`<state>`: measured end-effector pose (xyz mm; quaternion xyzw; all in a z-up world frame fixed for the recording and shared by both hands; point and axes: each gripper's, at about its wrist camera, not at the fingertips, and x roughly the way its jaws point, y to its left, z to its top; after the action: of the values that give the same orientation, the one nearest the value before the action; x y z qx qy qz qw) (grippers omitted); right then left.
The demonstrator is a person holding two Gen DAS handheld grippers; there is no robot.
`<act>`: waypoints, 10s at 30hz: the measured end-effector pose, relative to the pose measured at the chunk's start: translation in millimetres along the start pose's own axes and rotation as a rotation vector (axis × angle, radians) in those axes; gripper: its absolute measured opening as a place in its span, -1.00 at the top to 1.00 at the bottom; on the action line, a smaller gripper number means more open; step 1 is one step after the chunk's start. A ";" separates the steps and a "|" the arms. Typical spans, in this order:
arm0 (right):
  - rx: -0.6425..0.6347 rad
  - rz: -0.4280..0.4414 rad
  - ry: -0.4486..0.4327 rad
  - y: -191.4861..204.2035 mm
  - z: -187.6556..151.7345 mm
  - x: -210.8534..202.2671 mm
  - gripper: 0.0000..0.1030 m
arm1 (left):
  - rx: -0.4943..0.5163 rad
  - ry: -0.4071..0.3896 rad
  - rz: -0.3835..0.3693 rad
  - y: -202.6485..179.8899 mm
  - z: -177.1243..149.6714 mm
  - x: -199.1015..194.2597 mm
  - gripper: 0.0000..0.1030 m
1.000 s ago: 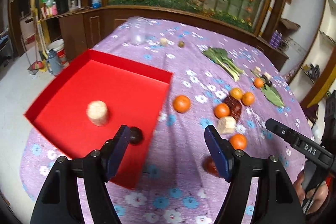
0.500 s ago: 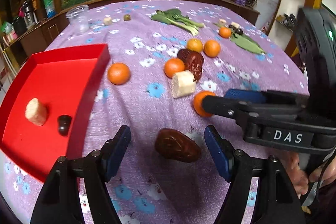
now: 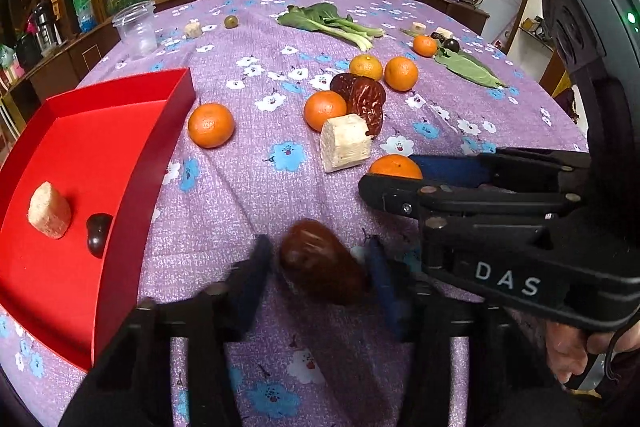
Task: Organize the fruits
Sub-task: 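Grasp a red date with left gripper while right gripper grasps a mandarin orange, then carry the date and orange over the red tray and open both grippers, then return both grippers to the fruit pile and grasp a pale root piece with left gripper, then hold the root piece in left gripper while right gripper grasps a mandarin orange, then lower the root piece and orange into the red tray and open both grippers, then move both grippers back toward the remaining dates and oranges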
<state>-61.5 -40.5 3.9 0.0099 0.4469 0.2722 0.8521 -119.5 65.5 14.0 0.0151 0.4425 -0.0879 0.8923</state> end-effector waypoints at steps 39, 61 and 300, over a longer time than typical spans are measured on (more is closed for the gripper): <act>-0.115 0.127 -0.040 94.0 45.8 -12.4 0.29 | -0.436 -0.211 0.214 206.3 6.8 -89.4 0.40; -0.208 0.121 0.072 169.2 96.5 102.1 0.28 | -0.536 -0.138 0.202 267.0 16.8 -48.2 0.38; 0.259 0.065 -0.069 -106.5 33.5 -17.4 -0.07 | -0.253 0.026 -0.079 34.5 69.2 20.1 -0.49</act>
<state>4.8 -131.8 9.4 0.1436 0.4484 0.2392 0.8492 -47.2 89.3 38.4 -0.1139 0.4616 -0.0663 0.8772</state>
